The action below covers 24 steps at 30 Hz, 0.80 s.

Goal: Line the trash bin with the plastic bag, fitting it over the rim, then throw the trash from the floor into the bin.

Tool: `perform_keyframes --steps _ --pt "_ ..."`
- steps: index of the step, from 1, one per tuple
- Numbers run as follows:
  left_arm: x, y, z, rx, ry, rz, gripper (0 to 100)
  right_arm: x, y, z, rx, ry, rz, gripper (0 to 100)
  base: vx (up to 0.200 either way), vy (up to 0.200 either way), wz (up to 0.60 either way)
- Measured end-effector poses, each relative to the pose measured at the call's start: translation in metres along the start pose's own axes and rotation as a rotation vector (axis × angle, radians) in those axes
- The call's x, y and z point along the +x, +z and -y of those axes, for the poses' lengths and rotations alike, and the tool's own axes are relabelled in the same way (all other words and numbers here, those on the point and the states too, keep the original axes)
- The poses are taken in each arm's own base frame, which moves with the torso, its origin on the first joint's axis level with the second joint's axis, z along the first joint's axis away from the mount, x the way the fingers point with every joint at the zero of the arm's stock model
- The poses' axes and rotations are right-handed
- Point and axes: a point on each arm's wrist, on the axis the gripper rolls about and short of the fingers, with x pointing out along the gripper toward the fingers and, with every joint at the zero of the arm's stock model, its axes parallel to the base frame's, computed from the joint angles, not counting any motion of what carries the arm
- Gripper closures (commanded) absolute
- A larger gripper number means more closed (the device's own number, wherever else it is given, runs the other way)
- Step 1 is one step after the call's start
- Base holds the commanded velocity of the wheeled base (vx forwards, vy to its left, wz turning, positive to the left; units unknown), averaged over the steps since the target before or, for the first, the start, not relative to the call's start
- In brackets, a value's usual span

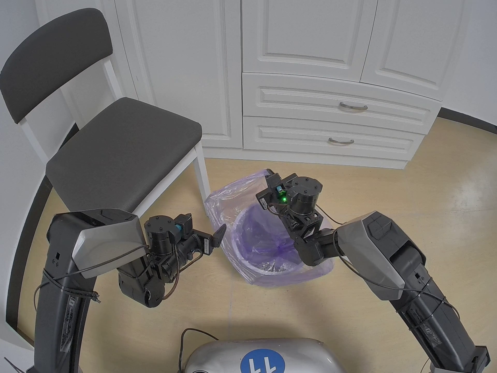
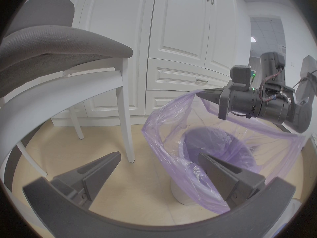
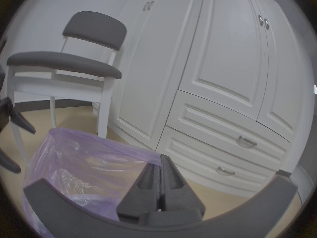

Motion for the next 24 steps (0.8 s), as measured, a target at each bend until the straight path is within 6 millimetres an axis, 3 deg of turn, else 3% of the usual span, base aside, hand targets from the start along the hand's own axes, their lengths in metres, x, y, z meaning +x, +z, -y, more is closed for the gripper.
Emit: perform_keyframes --steps 1,7,14,19,24 --pt "0.000 0.000 0.000 0.002 0.000 0.004 0 0.000 -0.002 -0.001 -0.013 0.002 0.012 0 0.000 0.000 0.00" --pt "-0.002 -0.001 0.001 0.045 -0.001 0.014 0 -0.003 -0.010 -0.007 -0.050 0.012 0.028 0 0.000 0.000 0.00" --pt "-0.004 -0.002 0.000 0.058 0.000 0.019 0 -0.003 0.005 -0.005 -0.046 0.025 0.019 0 0.000 0.000 0.00" --pt "-0.005 -0.002 0.000 0.059 0.000 0.016 0 -0.011 0.015 0.002 -0.037 0.080 -0.092 0 0.000 0.000 0.00" --pt "-0.006 -0.001 -0.001 0.060 0.001 0.015 0 -0.028 0.042 0.013 -0.005 0.150 -0.307 0 0.000 0.000 0.00"
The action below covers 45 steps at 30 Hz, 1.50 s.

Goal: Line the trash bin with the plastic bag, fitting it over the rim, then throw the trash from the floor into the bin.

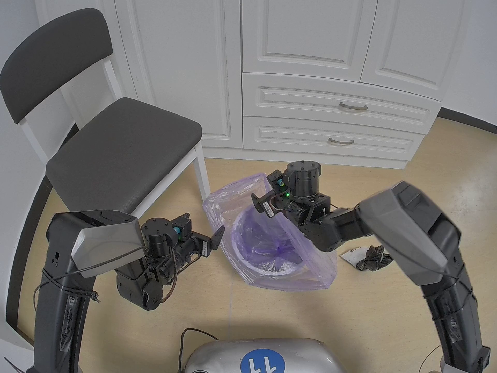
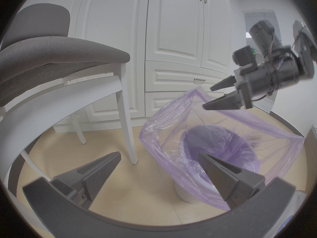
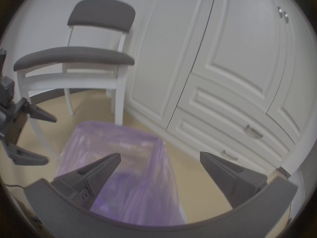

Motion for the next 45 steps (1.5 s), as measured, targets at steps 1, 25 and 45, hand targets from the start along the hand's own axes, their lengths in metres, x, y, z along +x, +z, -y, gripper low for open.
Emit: perform_keyframes --steps 1,25,45 --pt "0.000 0.000 0.000 0.000 0.000 0.000 0 -0.006 0.004 0.001 0.009 0.013 -0.044 0 0.000 0.000 0.00" --pt "-0.043 0.012 0.006 0.046 -0.028 -0.084 0 -0.149 0.008 -0.069 -0.186 -0.050 -0.488 0 0.000 0.000 0.00" --pt "-0.049 0.029 -0.001 0.057 -0.008 -0.049 0 -0.121 -0.014 -0.059 -0.275 -0.145 -0.554 100 0.000 0.000 0.00"
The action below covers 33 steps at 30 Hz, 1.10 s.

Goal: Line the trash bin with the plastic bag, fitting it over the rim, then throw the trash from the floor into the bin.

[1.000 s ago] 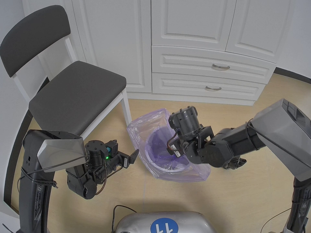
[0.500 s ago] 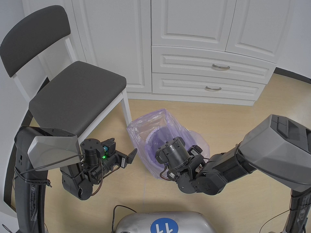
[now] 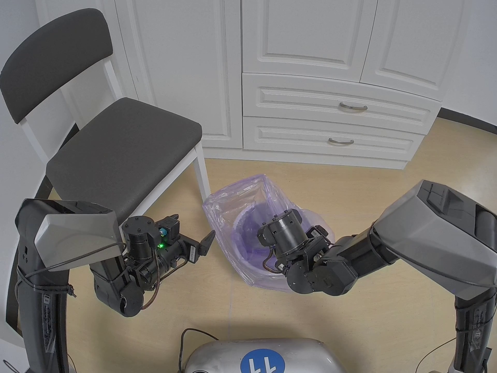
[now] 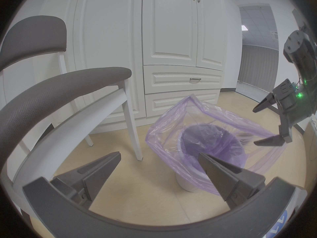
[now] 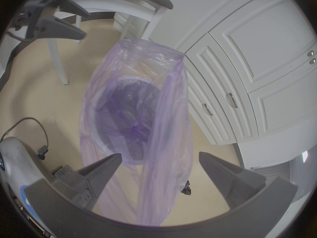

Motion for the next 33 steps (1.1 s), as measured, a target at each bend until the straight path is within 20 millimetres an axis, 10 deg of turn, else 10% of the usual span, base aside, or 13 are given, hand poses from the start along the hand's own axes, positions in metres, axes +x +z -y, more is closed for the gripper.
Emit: perform_keyframes --steps 18,33 --pt "0.001 0.001 -0.007 -0.001 0.016 0.007 0 0.045 0.037 0.057 0.199 -0.141 0.077 100 0.000 0.000 0.00" --pt "0.003 -0.005 -0.002 0.002 0.007 -0.008 0 0.179 0.013 0.090 0.476 -0.393 0.178 100 0.000 0.000 0.00"
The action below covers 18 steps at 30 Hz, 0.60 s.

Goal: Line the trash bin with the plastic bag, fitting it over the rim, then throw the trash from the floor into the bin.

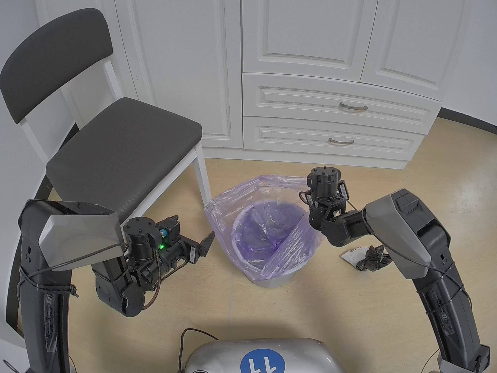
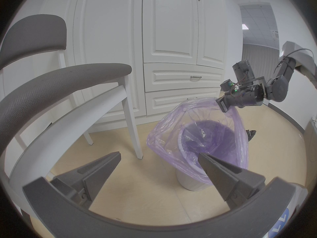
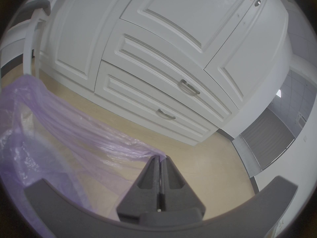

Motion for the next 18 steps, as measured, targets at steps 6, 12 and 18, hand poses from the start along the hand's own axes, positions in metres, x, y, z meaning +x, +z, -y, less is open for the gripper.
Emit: perform_keyframes --steps 6,12,18 --pt "0.001 -0.002 0.001 0.001 -0.003 -0.003 0 0.028 -0.020 -0.001 0.028 -0.041 0.008 100 0.000 0.000 0.00" --pt "0.002 -0.002 0.002 0.000 -0.005 -0.002 0 0.038 -0.043 -0.008 0.009 -0.043 -0.017 100 0.000 0.000 0.00" --pt "0.002 -0.002 0.002 0.000 -0.004 -0.001 0 0.040 -0.055 -0.012 -0.008 -0.039 -0.035 100 0.000 0.000 0.00"
